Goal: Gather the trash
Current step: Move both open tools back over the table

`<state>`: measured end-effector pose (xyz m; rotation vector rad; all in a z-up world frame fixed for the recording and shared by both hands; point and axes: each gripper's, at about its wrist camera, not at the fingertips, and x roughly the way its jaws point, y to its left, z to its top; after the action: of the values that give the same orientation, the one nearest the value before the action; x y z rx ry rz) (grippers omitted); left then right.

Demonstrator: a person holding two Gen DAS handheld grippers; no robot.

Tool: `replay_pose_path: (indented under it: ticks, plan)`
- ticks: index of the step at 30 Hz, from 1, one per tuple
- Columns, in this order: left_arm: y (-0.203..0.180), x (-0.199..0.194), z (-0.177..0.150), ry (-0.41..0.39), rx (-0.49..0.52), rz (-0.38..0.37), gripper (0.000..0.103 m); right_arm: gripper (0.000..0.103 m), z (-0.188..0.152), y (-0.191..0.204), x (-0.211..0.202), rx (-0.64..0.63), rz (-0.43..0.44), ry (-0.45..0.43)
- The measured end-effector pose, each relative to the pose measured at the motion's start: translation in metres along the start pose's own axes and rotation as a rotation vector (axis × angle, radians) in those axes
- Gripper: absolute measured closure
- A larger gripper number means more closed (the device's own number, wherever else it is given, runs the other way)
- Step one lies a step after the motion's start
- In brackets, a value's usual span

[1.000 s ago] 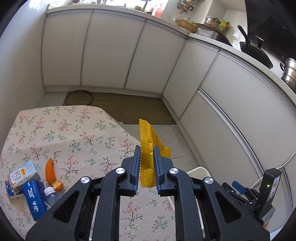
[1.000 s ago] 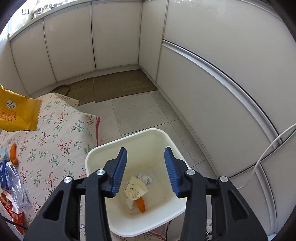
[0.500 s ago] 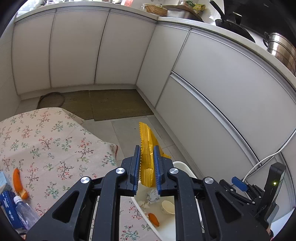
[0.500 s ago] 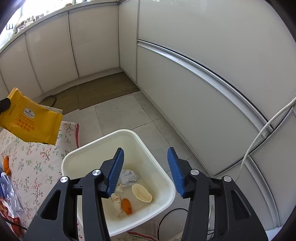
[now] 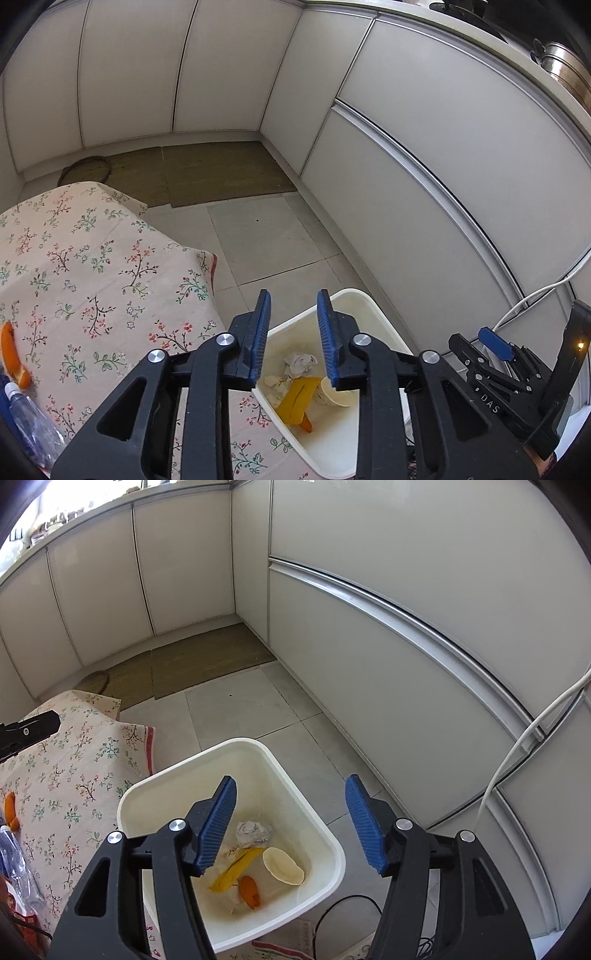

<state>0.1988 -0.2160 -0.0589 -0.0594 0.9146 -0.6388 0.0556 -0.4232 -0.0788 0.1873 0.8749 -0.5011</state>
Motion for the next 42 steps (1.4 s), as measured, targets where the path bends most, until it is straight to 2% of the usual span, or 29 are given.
replay_pose_path:
  ticks: [1, 4, 5, 6, 7, 12, 18, 26, 42]
  plan:
    - [0.000, -0.002, -0.001, -0.005, 0.002, 0.012, 0.062, 0.042, 0.000, 0.002, -0.001, -0.004, 0.003, -0.002]
    - [0.001, -0.010, -0.003, -0.023, 0.020, 0.063, 0.053, 0.036, 0.004, 0.009, -0.002, -0.007, 0.014, -0.007]
    - [0.002, -0.013, -0.004, -0.028, 0.025, 0.082, 0.051, 0.030, 0.004, 0.011, -0.003, -0.005, 0.018, -0.009]
    - [0.004, -0.016, -0.005, -0.033, 0.025, 0.100, 0.044, 0.026, 0.004, 0.014, -0.004, -0.001, 0.023, -0.012]
    - [0.007, -0.019, -0.005, -0.039, 0.020, 0.122, 0.038, 0.024, 0.005, 0.017, -0.006, 0.001, 0.030, -0.017]
    - [0.026, -0.035, -0.006, -0.052, -0.023, 0.213, 0.019, 0.015, 0.008, 0.038, -0.015, -0.014, 0.059, -0.037]
    - [0.054, -0.052, -0.007, -0.052, -0.078, 0.255, 0.014, 0.014, 0.010, 0.068, -0.019, -0.042, 0.098, -0.037]
    - [0.089, -0.077, -0.014, -0.056, -0.113, 0.315, 0.013, 0.013, 0.012, 0.114, -0.026, -0.097, 0.150, -0.045]
    - [0.194, -0.123, -0.039, -0.044, -0.266, 0.440, 0.013, 0.013, 0.000, 0.209, -0.028, -0.227, 0.227, -0.026]
